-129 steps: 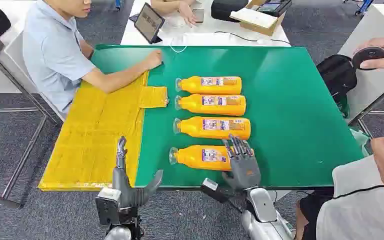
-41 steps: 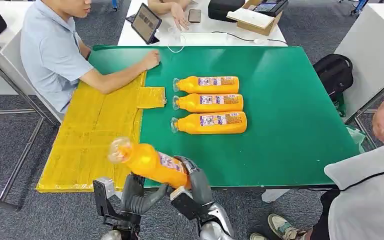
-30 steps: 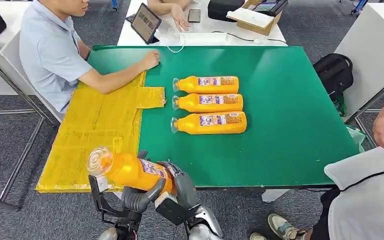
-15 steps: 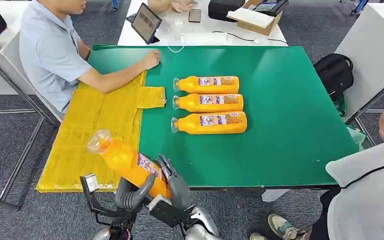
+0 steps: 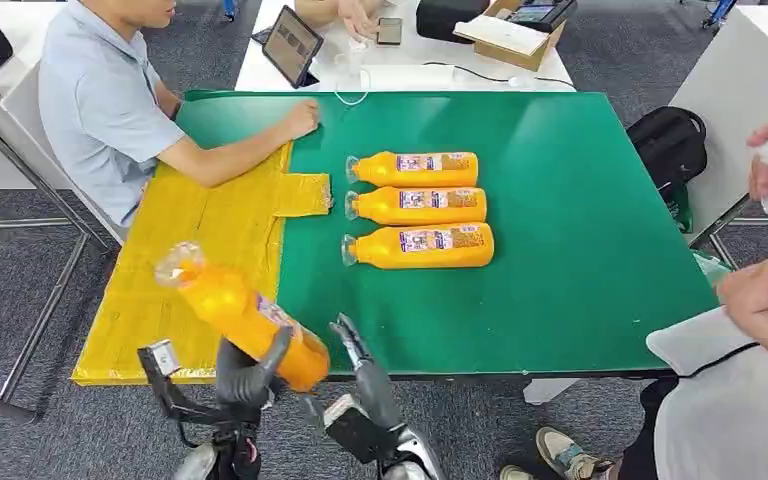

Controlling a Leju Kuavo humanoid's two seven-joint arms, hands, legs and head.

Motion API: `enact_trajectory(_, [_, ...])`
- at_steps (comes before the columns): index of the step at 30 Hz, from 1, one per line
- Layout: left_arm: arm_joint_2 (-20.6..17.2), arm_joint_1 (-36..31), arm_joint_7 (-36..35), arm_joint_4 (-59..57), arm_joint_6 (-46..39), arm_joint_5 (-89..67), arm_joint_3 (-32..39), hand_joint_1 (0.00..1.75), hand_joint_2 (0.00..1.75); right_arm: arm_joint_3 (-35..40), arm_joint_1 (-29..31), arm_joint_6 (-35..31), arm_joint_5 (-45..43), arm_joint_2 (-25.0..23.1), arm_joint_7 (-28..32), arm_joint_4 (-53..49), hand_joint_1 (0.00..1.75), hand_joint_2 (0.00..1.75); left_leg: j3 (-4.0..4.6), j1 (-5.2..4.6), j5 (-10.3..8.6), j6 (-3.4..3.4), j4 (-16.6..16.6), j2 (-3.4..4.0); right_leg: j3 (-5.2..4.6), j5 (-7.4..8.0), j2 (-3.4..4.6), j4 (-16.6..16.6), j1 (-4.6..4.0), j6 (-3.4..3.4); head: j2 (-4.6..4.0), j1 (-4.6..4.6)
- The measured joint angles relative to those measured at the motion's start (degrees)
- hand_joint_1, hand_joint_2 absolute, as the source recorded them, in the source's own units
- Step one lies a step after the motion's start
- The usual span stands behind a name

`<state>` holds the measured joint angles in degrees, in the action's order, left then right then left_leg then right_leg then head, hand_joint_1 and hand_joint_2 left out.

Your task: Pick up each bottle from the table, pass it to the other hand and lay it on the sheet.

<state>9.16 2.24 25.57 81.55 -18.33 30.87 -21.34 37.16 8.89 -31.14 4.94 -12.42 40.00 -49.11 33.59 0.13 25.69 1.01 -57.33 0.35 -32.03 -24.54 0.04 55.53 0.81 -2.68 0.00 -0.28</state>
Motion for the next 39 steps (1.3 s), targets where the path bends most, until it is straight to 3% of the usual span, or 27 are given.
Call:
enact_trajectory(10, [0.04, -0.62, 2.02, 1.9, -7.19, -3.21, 6.04, 1.69, 1.75, -5.82, -4.06, -6.33, -1.95, 1.38, 0.04, -6.52, 0.0, 0.0, 0.0, 0.01, -0.01, 0.0, 0.01, 0.0, 0.01, 0.0, 0.0, 0.01, 0.0, 0.0, 0.0, 0.02])
enact_trajectory(11, [0.04, -1.0, 4.14, 1.88, -10.69, -6.98, 6.86, 1.55, 1.75, -6.45, -4.6, -7.15, -1.99, 1.55, 0.02, -7.71, 0.0, 0.0, 0.0, 0.01, -0.01, 0.0, 0.0, 0.01, 0.0, 0.01, 0.0, 0.0, 0.0, 0.0, 0.0, 0.02])
enact_trajectory(13, [0.04, -2.95, 9.02, 0.19, -18.67, -22.54, 8.64, 1.62, 1.75, -7.48, -5.35, -7.7, -2.21, 1.95, 0.04, -10.48, 0.0, 0.0, 0.0, 0.01, -0.02, 0.01, 0.0, -0.06, 0.01, 0.01, -0.04, 0.0, 0.0, 0.0, 0.0, 0.02])
enact_trajectory(16, [0.79, -7.21, 11.26, -6.02, -21.06, -54.47, 13.52, 1.59, 1.75, -7.96, -5.51, -5.87, -2.25, 2.03, 0.04, -12.7, 0.0, 0.0, -0.01, 0.01, -0.08, 0.03, 0.0, -0.28, 0.08, 0.0, -0.17, 0.0, 0.0, 0.0, 0.0, 0.02])
enact_trajectory(17, [1.15, -8.58, 11.68, -8.75, -21.3, -63.44, 15.53, 1.68, 1.75, -7.96, -5.49, -5.15, -2.12, 2.03, 0.04, -13.2, 0.0, 0.0, -0.01, 0.01, -0.1, 0.0, 0.0, -0.27, 0.1, 0.01, -0.16, 0.01, 0.0, 0.01, 0.0, 0.02])
enact_trajectory(18, [1.37, -9.79, 11.57, -10.91, -21.3, -68.66, 17.17, 1.75, 1.75, -7.96, -5.49, -4.71, -1.95, 1.97, 0.04, -13.42, 0.0, 0.0, -0.01, 0.01, -0.1, -0.01, 0.01, -0.24, 0.09, 0.03, -0.14, 0.01, 0.0, 0.02, 0.0, 0.02])
enact_trajectory(24, [1.64, -16.84, 4.85, -23.09, -21.67, -91.56, 24.53, 1.75, 1.75, -7.98, -5.44, -2.24, -3.0, 1.42, 0.04, -13.58, 0.0, 0.0, -0.03, 0.02, -0.17, -0.05, 0.0, -0.25, 0.1, 0.05, -0.16, 0.03, -0.01, 0.01, 0.0, 0.02])
enact_trajectory(30, [-0.66, -23.89, -2.78, -38.85, -20.95, -96.31, 26.23, 1.71, 1.75, -7.98, -5.45, -0.25, -3.65, 1.31, 0.04, -13.45, 0.0, 0.0, 0.0, 0.02, -0.17, -0.05, 0.0, -0.24, 0.06, 0.04, -0.14, 0.04, -0.01, 0.01, 0.0, 0.02])
enact_trajectory(32, [-1.57, -26.37, -5.03, -43.19, -17.71, -96.68, 26.17, 1.48, 1.75, -7.98, -5.44, 0.1, -3.76, 1.29, 0.04, -13.23, 0.0, 0.0, 0.0, 0.02, -0.17, -0.05, 0.01, -0.27, 0.11, 0.04, -0.17, 0.05, 0.0, 0.01, 0.0, 0.0])
enact_trajectory(33, [-1.82, -27.74, -5.84, -44.68, -16.53, -96.57, 26.15, 0.21, 1.75, -7.98, -5.44, 0.28, -3.83, 1.27, 0.04, -13.14, 0.0, 0.0, -0.04, 0.01, -0.17, -0.05, 0.01, -0.28, 0.18, 0.04, -0.18, 0.04, 0.0, 0.01, 0.0, 0.04])
enact_trajectory(35, [-2.32, -29.76, -6.77, -47.15, -13.34, -95.24, 26.12, 0.16, 1.75, -7.98, -5.44, 0.41, -3.83, 1.25, 0.04, -12.96, 0.0, 0.0, -0.14, 0.0, -0.16, -0.06, 0.03, -0.33, 0.26, 0.04, -0.18, 0.04, 0.01, 0.01, 0.0, 0.0])
enact_trajectory(36, [-2.51, -30.64, -7.01, -48.2, -11.28, -94.52, 26.08, 0.0, 1.75, -7.98, -5.44, 0.41, -3.83, 1.23, 0.04, -12.83, 0.0, 0.0, -0.21, 0.0, -0.16, -0.06, 0.03, -0.35, 0.32, 0.03, -0.18, 0.04, 0.01, 0.01, 0.0, 0.0])
enact_trajectory(39, [-3.06, -32.58, -6.77, -50.31, -4.92, -91.67, 26.1, 0.0, 1.75, -7.98, -5.45, 0.39, -3.8, 1.25, 0.04, -12.66, 0.0, 0.0, -0.34, 0.0, -0.19, -0.1, 0.04, -0.38, 0.42, 0.03, -0.18, 0.05, 0.01, 0.02, 0.0, 0.0])
